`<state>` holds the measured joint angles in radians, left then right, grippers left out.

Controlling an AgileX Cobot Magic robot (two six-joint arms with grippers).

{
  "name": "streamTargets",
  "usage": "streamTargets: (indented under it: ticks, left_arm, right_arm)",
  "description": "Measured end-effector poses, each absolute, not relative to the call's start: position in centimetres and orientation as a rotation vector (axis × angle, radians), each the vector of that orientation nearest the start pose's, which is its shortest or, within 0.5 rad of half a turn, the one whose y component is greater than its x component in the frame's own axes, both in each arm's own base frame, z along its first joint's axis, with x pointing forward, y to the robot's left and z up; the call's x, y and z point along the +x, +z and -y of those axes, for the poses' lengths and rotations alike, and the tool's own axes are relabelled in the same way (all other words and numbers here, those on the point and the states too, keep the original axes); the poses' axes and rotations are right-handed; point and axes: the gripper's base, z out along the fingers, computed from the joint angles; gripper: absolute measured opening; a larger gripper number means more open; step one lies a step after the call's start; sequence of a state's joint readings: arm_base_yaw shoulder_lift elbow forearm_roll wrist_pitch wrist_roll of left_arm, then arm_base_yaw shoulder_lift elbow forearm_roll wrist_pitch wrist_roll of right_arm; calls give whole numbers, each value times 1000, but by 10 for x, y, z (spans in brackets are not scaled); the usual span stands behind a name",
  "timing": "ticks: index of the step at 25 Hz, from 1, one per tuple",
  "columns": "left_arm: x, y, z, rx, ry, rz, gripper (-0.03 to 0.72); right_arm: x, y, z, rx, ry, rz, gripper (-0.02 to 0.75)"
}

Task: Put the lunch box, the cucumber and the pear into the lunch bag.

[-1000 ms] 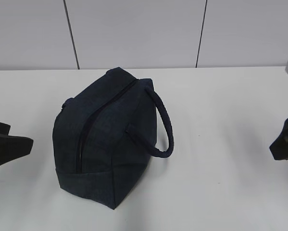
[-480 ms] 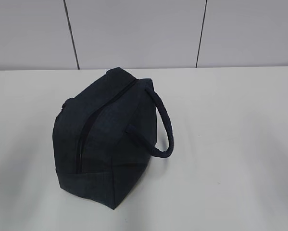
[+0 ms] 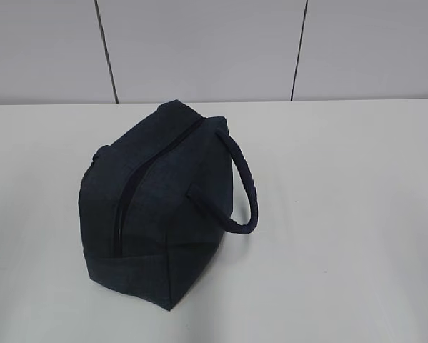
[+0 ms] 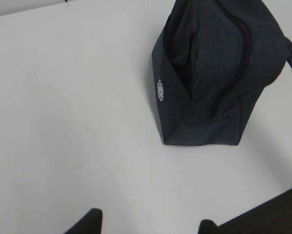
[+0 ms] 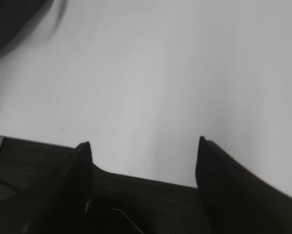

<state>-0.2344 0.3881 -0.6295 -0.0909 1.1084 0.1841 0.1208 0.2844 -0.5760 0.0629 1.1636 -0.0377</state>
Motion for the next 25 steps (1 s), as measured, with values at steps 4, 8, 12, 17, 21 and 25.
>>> streamTargets:
  ticks: [4, 8, 12, 17, 21, 25]
  left_arm:
    - [15, 307, 10, 448, -126, -2179, 358]
    - [0, 293, 6, 431, -130, -2110, 352]
    - [-6, 281, 5, 417, -134, -2083, 350]
    - [-10, 281, 4, 407, -135, -2053, 350]
    - [-9, 281, 0, 331, -130, -2068, 350]
    - [-8, 281, -2, 265, -130, -2076, 350]
  right_arm:
    - [5, 285, -4, -185, 93, -2306, 517]
    - [-17, 282, 2, -172, 47, -2204, 517]
    - [-25, 277, 6, -161, 12, -2166, 517]
    - [-15, 270, 5, -164, -4, -2144, 517]
    - [-11, 267, 5, -166, -4, -2127, 517]
    - [-11, 268, 5, -168, -5, -2122, 517]
